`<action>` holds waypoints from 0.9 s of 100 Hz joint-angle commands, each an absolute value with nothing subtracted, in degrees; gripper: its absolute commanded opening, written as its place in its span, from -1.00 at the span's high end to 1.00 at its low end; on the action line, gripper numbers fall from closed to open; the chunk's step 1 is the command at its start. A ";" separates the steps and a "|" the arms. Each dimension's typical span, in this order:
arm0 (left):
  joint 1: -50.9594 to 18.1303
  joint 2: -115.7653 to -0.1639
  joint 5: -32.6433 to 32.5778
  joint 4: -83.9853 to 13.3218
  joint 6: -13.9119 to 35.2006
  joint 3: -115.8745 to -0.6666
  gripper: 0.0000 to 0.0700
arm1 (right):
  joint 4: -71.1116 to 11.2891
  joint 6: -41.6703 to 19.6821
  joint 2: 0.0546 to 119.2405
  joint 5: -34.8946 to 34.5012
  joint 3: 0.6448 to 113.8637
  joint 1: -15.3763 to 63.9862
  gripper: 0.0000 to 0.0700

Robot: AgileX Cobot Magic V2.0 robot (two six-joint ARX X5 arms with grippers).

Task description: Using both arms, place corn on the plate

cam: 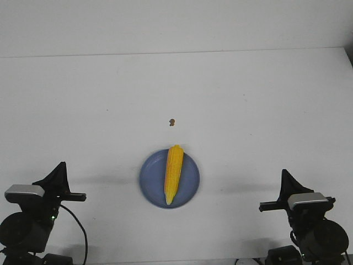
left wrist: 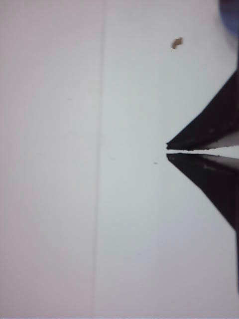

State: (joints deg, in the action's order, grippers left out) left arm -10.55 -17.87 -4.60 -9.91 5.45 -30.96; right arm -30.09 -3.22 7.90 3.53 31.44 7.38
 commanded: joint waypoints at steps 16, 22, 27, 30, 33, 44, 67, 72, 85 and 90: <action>-10.44 -13.19 -4.82 -3.11 5.21 -23.46 0.97 | -29.23 -3.57 7.92 3.68 31.88 7.42 1.00; -10.44 -11.33 -4.82 -2.44 5.21 -21.06 0.97 | -29.23 -3.57 7.92 3.68 31.88 7.42 1.00; -10.44 -9.63 -4.82 -2.13 5.21 -19.00 0.97 | -29.23 -3.57 7.92 3.68 31.88 7.42 1.00; -10.44 -8.54 -4.84 -1.80 5.23 -17.76 0.97 | -29.23 -3.57 7.92 3.68 31.88 7.42 1.00; -10.44 -7.40 -4.82 -1.17 5.26 -16.45 0.97 | -29.23 -3.57 7.92 3.68 31.88 7.42 1.00; -10.44 -2.72 -4.82 0.14 5.61 -11.92 0.97 | -29.23 -3.57 7.92 3.68 31.88 7.42 1.00; -9.21 -0.16 -4.49 0.19 5.87 -7.46 0.97 | -29.19 -3.57 7.92 3.73 31.88 7.42 1.00; -8.82 -0.16 -4.49 0.14 5.89 -7.09 0.97 | -29.21 -3.57 7.92 3.68 31.88 7.42 1.00; -7.33 -0.16 -4.49 0.36 6.13 -6.31 0.97 | -29.19 -3.57 7.92 3.70 31.90 7.42 1.00; -6.74 -0.16 -4.49 0.71 6.11 -5.80 0.97 | -29.19 -3.57 7.92 3.68 31.90 7.42 1.00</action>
State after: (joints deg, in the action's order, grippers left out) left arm -7.22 -0.32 -4.45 -0.32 5.56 -6.44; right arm -29.89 -3.22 7.90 3.60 31.44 7.38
